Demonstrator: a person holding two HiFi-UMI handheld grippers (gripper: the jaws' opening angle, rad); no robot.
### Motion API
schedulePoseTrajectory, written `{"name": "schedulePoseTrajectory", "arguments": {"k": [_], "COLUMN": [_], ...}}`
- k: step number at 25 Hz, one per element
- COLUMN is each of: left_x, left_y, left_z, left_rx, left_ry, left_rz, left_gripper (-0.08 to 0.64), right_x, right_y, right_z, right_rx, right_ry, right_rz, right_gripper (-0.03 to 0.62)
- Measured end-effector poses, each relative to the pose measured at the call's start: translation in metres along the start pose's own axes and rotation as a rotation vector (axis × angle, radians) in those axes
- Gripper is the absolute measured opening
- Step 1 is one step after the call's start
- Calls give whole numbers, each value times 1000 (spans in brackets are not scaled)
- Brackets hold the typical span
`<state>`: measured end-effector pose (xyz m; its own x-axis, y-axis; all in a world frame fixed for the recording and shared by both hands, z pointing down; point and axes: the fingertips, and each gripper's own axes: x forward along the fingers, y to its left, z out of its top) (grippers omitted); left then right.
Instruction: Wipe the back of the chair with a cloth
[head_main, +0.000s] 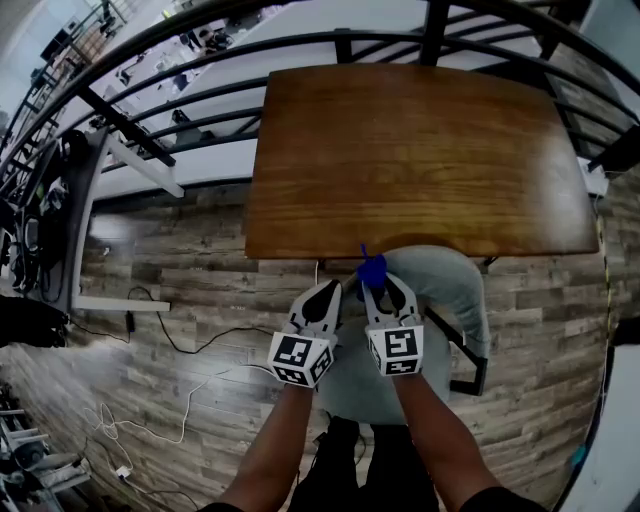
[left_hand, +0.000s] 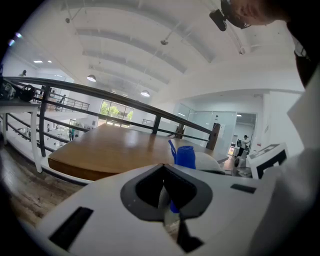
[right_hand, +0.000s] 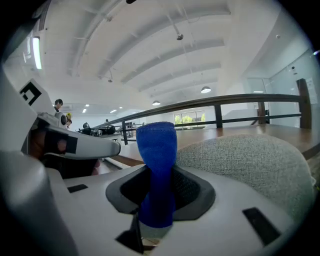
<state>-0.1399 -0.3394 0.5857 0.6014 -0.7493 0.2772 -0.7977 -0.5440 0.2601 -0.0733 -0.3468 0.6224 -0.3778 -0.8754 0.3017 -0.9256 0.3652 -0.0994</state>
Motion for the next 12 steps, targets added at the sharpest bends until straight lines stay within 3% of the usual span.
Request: {"name": "schedulePoseTrajectory", "arguments": {"k": [12], "left_x": [26], "left_y": [-23], "left_z": [-7], "left_rx": [-7], "left_ry": [15], "left_rz": [-15], "left_gripper": [-2], "right_x": [-9], "right_y": [-33], "right_z": [6], "right_rx": [30], "right_ry": [-15], "right_rz": [-22], "right_gripper": [117]}}
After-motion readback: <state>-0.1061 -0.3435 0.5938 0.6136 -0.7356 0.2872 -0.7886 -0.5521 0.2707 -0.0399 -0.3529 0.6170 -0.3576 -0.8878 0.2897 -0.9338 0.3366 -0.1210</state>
